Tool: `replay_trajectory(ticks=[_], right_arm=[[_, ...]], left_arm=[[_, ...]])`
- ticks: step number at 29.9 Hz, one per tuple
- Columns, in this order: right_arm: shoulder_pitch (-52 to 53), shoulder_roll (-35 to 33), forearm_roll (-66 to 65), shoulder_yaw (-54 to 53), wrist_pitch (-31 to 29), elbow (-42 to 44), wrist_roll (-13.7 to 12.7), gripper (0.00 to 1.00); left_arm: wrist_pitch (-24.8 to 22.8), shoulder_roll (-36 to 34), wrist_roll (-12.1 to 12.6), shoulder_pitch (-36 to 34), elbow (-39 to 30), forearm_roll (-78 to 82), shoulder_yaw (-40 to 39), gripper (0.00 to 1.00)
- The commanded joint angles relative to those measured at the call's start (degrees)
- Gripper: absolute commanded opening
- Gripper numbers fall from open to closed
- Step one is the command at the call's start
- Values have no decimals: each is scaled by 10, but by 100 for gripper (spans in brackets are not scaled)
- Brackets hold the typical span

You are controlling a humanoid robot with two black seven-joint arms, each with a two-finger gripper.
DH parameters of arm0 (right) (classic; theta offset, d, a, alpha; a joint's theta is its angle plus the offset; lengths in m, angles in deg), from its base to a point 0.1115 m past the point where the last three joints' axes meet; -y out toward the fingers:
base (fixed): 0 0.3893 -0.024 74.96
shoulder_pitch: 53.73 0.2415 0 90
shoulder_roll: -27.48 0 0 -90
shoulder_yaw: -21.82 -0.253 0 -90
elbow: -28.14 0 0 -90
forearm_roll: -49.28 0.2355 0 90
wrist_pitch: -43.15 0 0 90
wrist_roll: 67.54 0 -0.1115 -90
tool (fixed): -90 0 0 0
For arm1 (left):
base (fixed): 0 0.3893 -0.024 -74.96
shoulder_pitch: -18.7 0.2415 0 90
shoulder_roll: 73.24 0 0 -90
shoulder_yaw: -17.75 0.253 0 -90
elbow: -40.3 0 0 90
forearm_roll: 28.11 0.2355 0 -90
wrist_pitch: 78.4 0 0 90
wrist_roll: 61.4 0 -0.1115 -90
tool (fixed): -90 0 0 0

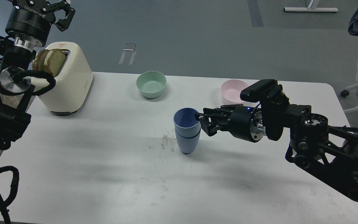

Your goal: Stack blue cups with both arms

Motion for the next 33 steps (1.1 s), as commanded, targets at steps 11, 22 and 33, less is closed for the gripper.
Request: replay_trajectory(ticks=[11, 22, 33], right_arm=[[8, 75, 7, -319, 0, 53, 1, 100], [62, 163, 27, -557, 0, 94, 9, 100], [23, 104, 330, -655, 0, 251, 9, 100]], left_arm=[[2, 1, 0, 3, -2, 0, 4, 98], [-5, 0, 0, 18, 1, 1, 8, 98], [-5, -19, -6, 18, 4, -3, 3, 98]])
